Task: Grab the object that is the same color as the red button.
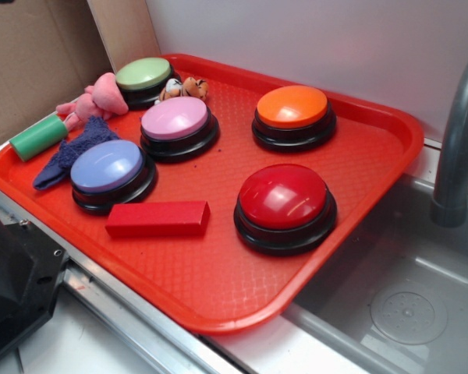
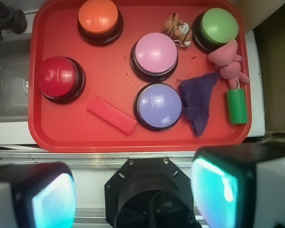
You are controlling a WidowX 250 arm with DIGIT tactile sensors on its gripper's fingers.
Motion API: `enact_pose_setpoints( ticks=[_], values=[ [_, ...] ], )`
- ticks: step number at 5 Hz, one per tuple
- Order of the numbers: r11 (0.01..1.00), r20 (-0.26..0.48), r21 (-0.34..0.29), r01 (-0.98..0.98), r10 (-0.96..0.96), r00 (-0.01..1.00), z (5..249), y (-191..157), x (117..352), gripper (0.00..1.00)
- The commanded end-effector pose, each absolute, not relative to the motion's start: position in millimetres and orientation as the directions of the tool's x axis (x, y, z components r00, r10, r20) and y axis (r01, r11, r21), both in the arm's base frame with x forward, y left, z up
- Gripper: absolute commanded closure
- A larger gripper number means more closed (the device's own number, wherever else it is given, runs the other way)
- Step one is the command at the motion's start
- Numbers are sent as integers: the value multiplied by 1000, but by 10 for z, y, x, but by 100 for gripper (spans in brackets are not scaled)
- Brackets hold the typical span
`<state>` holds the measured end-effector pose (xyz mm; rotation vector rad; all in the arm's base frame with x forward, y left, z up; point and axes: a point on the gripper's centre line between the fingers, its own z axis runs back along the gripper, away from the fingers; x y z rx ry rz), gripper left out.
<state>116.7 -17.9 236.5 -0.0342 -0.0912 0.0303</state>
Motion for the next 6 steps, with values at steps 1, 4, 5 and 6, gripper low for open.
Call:
enact_pose_setpoints(
  ticks=[1, 4, 5, 6],
  values=[
    [999, 91, -35, -29, 32, 995, 2365, -179, 1167, 0],
    [899, 167, -7, 439, -432, 887, 1960, -467, 1555, 0],
    [824, 170, 11, 566, -560, 811, 1722, -565, 1660, 0],
    [768, 133, 57, 638, -639, 757, 1491, -609, 1713, 0]
  ],
)
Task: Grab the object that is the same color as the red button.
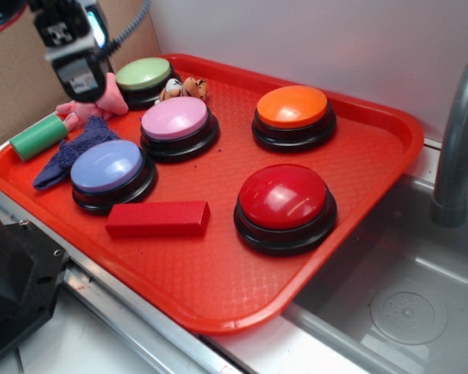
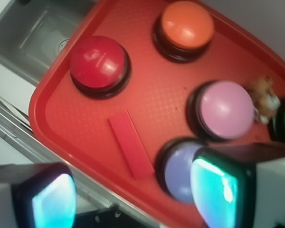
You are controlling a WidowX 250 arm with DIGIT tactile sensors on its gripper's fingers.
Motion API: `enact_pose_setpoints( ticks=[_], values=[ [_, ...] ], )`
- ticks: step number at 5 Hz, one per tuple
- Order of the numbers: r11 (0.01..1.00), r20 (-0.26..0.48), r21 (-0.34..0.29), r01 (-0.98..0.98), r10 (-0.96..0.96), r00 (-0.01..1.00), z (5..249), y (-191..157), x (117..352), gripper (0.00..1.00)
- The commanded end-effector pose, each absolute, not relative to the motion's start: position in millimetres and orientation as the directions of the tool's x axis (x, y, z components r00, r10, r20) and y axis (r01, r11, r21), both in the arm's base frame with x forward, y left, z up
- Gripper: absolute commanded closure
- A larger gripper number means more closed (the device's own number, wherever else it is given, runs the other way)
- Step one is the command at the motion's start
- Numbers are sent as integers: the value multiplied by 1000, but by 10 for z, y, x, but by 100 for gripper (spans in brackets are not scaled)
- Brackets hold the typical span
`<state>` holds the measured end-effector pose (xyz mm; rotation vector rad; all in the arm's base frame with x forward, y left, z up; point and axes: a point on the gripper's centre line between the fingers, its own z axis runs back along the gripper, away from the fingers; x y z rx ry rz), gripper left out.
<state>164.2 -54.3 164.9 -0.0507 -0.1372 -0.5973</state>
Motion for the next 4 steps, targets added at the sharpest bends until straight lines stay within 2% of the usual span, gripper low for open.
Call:
enact_pose_setpoints(
  ticks=[1, 2, 3, 4],
  values=[
    [702, 163, 66, 709, -709, 686, 1242, -652, 1752, 0],
    [628, 182, 72, 775, -772, 609, 909, -739, 1770, 0],
    [655, 171, 25, 755, -747, 643, 640, -736, 1744, 0],
    [641, 163, 9, 768, -759, 631, 467, -743, 1757, 0]
  ],
)
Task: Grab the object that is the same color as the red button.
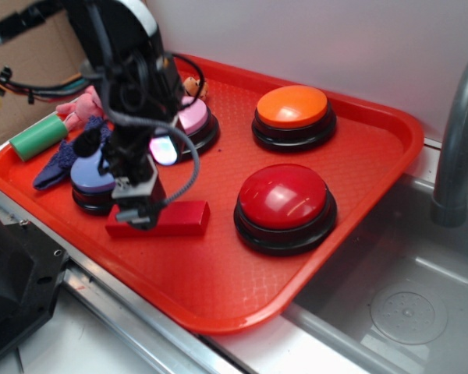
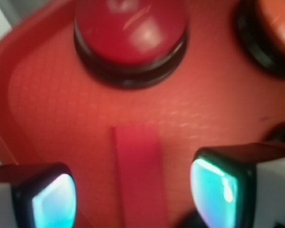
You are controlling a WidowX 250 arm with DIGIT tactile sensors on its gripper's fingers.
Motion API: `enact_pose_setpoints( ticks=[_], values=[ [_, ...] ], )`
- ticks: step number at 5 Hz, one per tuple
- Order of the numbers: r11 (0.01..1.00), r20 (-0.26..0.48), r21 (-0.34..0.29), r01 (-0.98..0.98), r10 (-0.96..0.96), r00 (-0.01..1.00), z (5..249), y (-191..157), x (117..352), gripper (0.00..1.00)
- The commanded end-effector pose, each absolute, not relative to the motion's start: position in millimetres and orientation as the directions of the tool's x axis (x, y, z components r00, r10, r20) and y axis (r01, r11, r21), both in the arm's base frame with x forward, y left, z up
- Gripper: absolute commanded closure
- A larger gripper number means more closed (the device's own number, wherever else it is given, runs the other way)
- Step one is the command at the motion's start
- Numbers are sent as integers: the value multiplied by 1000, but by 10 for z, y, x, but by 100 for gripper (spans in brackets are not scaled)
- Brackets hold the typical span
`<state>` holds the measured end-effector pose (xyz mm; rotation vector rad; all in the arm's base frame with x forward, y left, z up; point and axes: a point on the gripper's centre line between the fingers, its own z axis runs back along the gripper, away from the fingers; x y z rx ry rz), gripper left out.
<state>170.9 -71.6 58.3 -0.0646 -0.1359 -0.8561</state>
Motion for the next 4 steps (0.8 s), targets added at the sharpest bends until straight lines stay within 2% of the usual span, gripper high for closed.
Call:
enact_pose_setpoints(
  ticks=[1, 2, 3, 4],
  values=[
    [646, 146, -8, 764, -755, 640, 316, -746, 1786, 0],
    [665, 154, -9, 747, -737, 658, 268, -757, 1803, 0],
    [660, 123, -13, 751, -744, 657, 160, -783, 1832, 0],
    [681, 96, 4, 733, -730, 677, 134, -781, 1847, 85]
  ],
)
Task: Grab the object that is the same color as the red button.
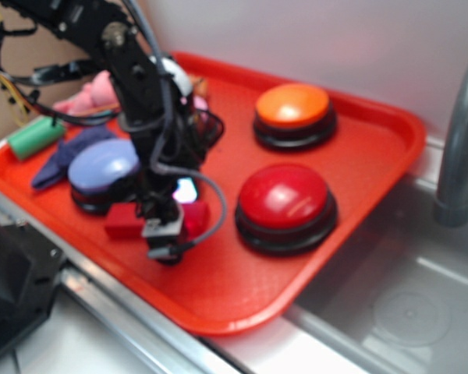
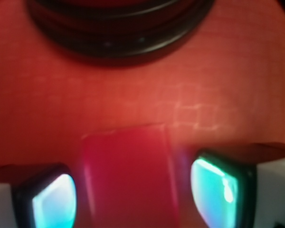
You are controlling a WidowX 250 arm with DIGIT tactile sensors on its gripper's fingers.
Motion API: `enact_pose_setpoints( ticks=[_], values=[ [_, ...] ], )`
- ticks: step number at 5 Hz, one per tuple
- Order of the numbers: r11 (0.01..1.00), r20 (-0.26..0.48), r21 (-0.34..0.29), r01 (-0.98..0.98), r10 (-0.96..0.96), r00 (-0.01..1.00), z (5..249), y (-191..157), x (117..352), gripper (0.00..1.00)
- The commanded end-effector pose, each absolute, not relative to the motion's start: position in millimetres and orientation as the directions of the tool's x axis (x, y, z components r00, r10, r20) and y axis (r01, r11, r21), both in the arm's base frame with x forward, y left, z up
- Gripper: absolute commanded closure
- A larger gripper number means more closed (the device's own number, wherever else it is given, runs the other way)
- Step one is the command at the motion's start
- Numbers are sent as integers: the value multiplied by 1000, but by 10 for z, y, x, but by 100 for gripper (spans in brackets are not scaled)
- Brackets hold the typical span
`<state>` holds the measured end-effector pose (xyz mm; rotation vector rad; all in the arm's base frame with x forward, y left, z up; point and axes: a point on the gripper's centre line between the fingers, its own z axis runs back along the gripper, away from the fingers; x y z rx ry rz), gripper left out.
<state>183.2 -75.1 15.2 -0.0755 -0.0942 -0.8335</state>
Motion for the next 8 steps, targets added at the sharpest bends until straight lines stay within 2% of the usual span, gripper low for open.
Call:
enact_pose_setpoints(
  ticks=[1, 2, 3, 4, 5, 6, 8],
  values=[
    [691, 67, 9, 723, -722, 689, 81, -800, 1862, 100],
    [702, 86, 12, 712, -711, 698, 113, -827, 1851, 100],
    [744, 109, 19, 668, -666, 738, 326, -830, 1850, 100],
    [815, 142, 1, 580, -574, 806, 729, -823, 1883, 100],
    [876, 147, -47, 479, -468, 871, 1021, -751, 1931, 100],
    [948, 119, -115, 298, -284, 951, 1393, -598, 1934, 100],
    [976, 220, -169, 138, -99, 970, 2025, -279, 1913, 100]
  ],
)
